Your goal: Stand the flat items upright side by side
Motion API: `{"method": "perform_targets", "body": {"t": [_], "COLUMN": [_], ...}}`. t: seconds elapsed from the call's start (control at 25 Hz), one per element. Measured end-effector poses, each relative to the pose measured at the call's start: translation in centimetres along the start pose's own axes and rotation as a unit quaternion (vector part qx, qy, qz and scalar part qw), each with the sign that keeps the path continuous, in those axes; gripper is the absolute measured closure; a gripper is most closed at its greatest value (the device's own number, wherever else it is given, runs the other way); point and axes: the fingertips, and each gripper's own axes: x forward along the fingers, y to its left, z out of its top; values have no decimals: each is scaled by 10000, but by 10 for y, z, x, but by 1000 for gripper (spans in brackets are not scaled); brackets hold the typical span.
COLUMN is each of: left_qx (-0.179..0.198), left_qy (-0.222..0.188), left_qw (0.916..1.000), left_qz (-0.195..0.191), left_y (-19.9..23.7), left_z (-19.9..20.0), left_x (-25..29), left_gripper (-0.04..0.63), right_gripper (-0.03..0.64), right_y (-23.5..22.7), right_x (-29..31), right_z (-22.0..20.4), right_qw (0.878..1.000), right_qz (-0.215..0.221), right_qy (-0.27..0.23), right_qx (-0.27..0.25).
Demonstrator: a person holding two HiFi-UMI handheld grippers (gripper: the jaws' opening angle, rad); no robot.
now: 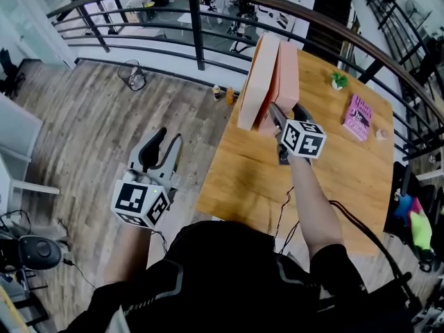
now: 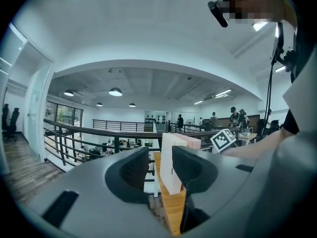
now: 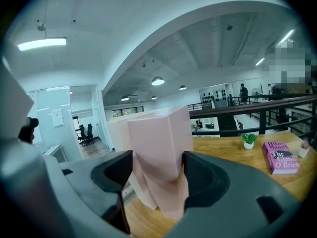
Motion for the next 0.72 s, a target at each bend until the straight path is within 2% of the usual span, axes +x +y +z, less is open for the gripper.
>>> {"method": "perform_targets", "body": {"t": [0.2, 0.32, 0.4, 0.72], "left_qx": [-80, -133, -127, -77], "left_qy": [2, 20, 4, 0], "left_qw": [9999, 9998, 9998, 9998], "left_qz": [-66, -145, -147, -168], "left_y": [1, -1, 1, 5], "left_z": [-4, -6, -5, -6], "left_x": [6, 8, 10, 14], "left_gripper": [430, 430, 430, 430], "right_gripper": [287, 332, 336, 341], "right_y": [-9, -14, -15, -11], "right_x": [-1, 6, 13, 27], "right_z": [-20, -42, -56, -61], "right_qw": [9991, 9978, 9969, 9972], "right_qz": [228, 188, 156, 250], "right_qy": [308, 613, 766, 697], "right_qx": [-171, -161, -121, 55]}}
